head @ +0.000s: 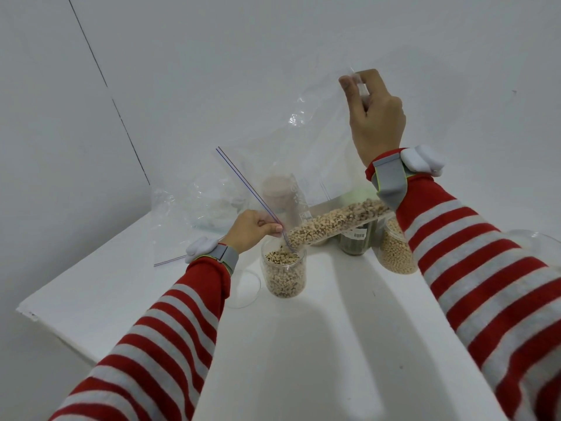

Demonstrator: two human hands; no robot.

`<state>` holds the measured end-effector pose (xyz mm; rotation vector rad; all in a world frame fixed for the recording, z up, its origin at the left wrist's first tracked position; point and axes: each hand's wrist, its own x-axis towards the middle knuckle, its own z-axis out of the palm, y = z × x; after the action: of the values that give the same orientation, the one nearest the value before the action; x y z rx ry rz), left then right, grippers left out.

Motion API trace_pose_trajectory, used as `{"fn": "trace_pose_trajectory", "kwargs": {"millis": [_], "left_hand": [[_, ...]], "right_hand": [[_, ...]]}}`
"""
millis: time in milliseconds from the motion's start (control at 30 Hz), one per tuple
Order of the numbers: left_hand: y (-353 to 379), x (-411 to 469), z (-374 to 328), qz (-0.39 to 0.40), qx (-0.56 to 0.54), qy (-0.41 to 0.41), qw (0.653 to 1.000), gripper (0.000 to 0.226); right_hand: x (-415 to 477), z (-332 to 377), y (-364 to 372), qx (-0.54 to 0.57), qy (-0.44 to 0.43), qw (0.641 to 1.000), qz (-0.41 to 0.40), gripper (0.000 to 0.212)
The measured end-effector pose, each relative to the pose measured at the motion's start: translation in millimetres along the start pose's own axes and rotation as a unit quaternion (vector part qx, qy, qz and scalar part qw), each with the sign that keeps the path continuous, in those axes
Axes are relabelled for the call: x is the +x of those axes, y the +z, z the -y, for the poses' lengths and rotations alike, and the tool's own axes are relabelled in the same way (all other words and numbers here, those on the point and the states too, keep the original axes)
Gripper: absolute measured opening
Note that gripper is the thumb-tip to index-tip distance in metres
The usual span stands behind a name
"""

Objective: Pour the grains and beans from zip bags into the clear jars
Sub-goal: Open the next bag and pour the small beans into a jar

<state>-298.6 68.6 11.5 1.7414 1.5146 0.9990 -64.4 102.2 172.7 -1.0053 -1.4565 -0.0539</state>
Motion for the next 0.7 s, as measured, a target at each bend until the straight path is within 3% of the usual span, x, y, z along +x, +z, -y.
{"fn": "trace_pose_trajectory", "kwargs": {"millis": [200, 700], "left_hand": [[-3.5, 3.2, 1.7, -0.004, 0.014, 0.000, 1.000, 0.003], [4.6, 7.7, 12.5, -0.002, -0.008, -0.001, 1.000, 0.010]], "right_hand": [[-2.5, -0.1, 1.4, 0.002, -0.006, 1.000, 0.000, 0.039], [-0.7, -2.4, 0.7, -0.006, -0.016, 1.000, 0.007, 0.039]]}}
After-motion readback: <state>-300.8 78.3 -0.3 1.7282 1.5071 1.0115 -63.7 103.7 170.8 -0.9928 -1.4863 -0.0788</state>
